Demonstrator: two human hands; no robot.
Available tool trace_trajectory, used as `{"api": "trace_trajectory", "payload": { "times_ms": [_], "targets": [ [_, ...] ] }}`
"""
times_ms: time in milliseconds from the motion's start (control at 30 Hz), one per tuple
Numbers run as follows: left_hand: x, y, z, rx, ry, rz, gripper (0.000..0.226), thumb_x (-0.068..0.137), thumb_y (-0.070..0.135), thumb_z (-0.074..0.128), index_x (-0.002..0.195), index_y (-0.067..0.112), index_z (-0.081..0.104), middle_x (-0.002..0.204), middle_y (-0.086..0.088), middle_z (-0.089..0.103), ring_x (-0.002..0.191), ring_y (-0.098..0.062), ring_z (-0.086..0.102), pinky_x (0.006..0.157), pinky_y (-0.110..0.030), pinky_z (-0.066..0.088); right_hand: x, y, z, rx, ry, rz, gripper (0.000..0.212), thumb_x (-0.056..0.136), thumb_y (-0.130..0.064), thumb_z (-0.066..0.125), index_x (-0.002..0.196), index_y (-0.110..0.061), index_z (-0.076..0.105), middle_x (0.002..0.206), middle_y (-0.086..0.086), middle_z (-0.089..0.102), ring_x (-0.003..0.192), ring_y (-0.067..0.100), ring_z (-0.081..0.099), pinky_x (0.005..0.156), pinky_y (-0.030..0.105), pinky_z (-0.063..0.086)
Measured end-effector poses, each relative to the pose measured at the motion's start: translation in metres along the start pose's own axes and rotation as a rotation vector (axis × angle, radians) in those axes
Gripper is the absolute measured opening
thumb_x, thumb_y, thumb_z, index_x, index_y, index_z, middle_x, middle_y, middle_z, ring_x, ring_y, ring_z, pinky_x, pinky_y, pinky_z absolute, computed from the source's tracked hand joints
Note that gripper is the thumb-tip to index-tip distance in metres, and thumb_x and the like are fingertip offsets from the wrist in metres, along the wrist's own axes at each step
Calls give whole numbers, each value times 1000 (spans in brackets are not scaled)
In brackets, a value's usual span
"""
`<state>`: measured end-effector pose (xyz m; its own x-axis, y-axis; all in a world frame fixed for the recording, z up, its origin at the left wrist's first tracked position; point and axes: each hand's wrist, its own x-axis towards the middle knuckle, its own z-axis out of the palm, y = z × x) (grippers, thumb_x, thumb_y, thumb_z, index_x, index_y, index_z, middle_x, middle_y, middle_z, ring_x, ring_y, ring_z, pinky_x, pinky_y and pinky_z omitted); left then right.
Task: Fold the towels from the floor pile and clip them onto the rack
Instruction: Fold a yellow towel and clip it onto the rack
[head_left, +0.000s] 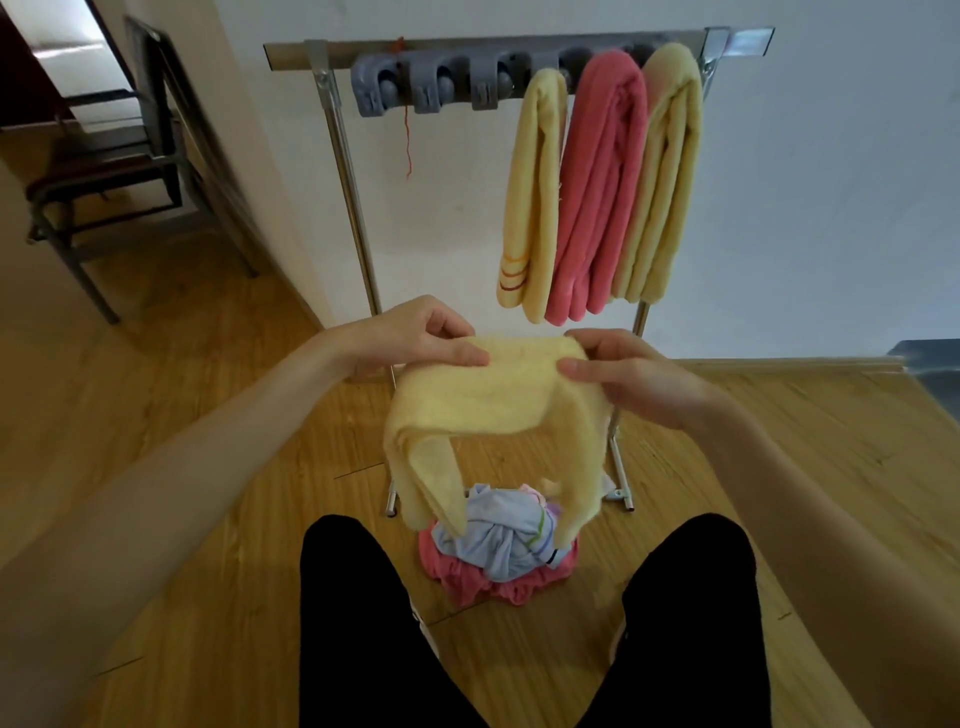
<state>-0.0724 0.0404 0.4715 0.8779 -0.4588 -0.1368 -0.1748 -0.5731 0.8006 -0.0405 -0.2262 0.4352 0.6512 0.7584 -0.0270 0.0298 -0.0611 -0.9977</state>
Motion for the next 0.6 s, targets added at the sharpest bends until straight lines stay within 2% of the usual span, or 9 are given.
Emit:
{"api": "trace_trajectory", "payload": {
  "times_ms": [67,133,200,267,333,400,467,533,600],
  "targets": [
    [0,-3,-11,-61,55,-6,26,83,37,70,100,19,68,82,2,68,77,-12,65,64,-17,47,0,-7,-16,-2,58,8,13,89,-17,59,95,-9,66,86,0,67,80,14,65,69,26,51],
    [2,0,-27,-146,59,11,25,89,29,62,114,27,58,93,-6,66,84,-20,64,66,-23,51,7,-14,-33,-126,118,3,16,87,-21,62,97,-9,64,85,2,65,79,17,62,69,28,49],
    [6,12,-44,-150,40,30,21,93,21,55,113,29,56,102,-10,60,89,-22,61,71,-27,52,19,-31,-51,-215,124,-47,20,86,-15,64,103,-10,56,87,5,62,78,18,60,68,28,51],
    [14,26,-62,18,36,20,20,96,13,50,102,26,65,102,8,60,92,-7,58,75,-24,48,32,-53,-66,-306,72,-110,21,89,-4,61,104,-13,51,87,6,59,78,20,57,69,29,51],
    [24,42,-79,231,15,-24,26,97,13,49,97,26,71,103,21,59,93,8,53,80,-19,41,44,-79,-79,-508,23,-134,17,92,-1,56,102,-15,57,92,-3,62,87,14,59,77,25,48],
    [35,55,-93,370,11,-41,26,97,17,50,102,30,72,104,27,56,92,15,50,79,-13,38,56,-107,-90,-712,-47,-80,22,94,-4,52,98,-20,68,97,-13,66,96,6,61,83,21,47],
    [46,66,-108,437,38,-33,26,96,17,52,107,33,69,100,32,52,85,23,48,73,-9,39,68,-131,-98,-854,-114,20,27,95,-8,52,99,-23,73,102,-10,67,100,8,61,89,23,47],
    [58,75,-123,518,80,-20,27,93,19,57,111,37,65,100,32,51,82,23,48,72,-11,39,80,-151,-105,-920,-85,80,26,94,-13,55,102,-28,74,100,-17,65,97,3,59,86,20,45],
    [71,81,-140,597,146,7,32,90,20,62,116,39,62,107,27,52,88,13,50,74,-13,39,91,-169,-113,-985,24,40,24,89,-17,63,103,-34,72,91,-22,60,89,1,57,76,15,42]
  ]
}}
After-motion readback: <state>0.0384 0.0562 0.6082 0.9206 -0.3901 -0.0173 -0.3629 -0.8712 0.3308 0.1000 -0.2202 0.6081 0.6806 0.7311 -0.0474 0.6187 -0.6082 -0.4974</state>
